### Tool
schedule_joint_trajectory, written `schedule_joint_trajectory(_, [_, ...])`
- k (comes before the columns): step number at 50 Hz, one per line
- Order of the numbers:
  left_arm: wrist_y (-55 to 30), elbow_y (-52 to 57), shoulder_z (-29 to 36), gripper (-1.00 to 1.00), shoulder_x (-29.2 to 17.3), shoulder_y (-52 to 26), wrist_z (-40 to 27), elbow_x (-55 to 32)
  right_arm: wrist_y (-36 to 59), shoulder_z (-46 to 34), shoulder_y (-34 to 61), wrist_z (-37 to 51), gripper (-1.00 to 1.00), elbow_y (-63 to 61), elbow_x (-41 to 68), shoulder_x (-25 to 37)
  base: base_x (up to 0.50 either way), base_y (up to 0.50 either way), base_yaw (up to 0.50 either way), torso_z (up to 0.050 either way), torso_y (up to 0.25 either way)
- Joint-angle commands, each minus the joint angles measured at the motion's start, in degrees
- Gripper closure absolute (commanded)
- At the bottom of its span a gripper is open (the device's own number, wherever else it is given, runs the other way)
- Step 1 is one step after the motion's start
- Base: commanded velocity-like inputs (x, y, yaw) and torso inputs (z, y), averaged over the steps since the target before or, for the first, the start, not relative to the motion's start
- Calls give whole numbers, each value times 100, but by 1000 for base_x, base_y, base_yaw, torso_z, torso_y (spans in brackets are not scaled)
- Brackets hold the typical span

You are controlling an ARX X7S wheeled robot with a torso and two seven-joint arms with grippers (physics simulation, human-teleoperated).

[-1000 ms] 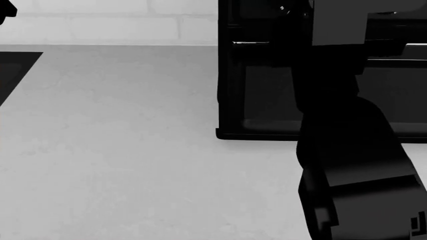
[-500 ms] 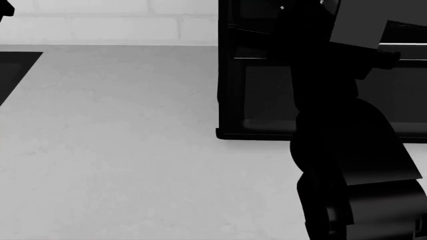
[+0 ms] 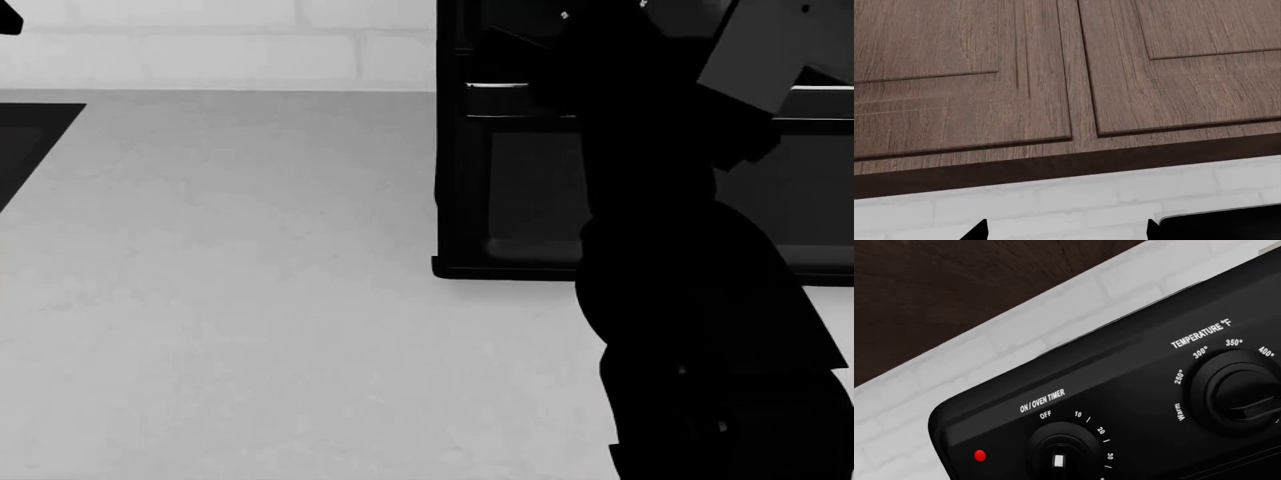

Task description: Turn on the toaster oven by setting the timer.

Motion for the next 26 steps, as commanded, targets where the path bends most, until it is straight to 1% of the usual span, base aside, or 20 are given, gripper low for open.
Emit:
schedule_joint_trajectory(1, [13, -14, 13, -100, -12, -10, -16, -13, -117, 580, 239, 382, 100, 8, -309, 2, 20, -3, 0, 0, 0])
schedule_joint_trajectory(14, [57, -57, 18, -100, -25, -20, -15, -30, -382, 875, 225, 677, 100, 124, 43, -118, 10, -3, 0, 2, 0])
schedule_joint_trajectory(26, [119, -90, 12, -100, -60, 9, -11, -30, -617, 983, 206, 894, 100, 259, 370, -147, 12, -3, 0, 3, 0])
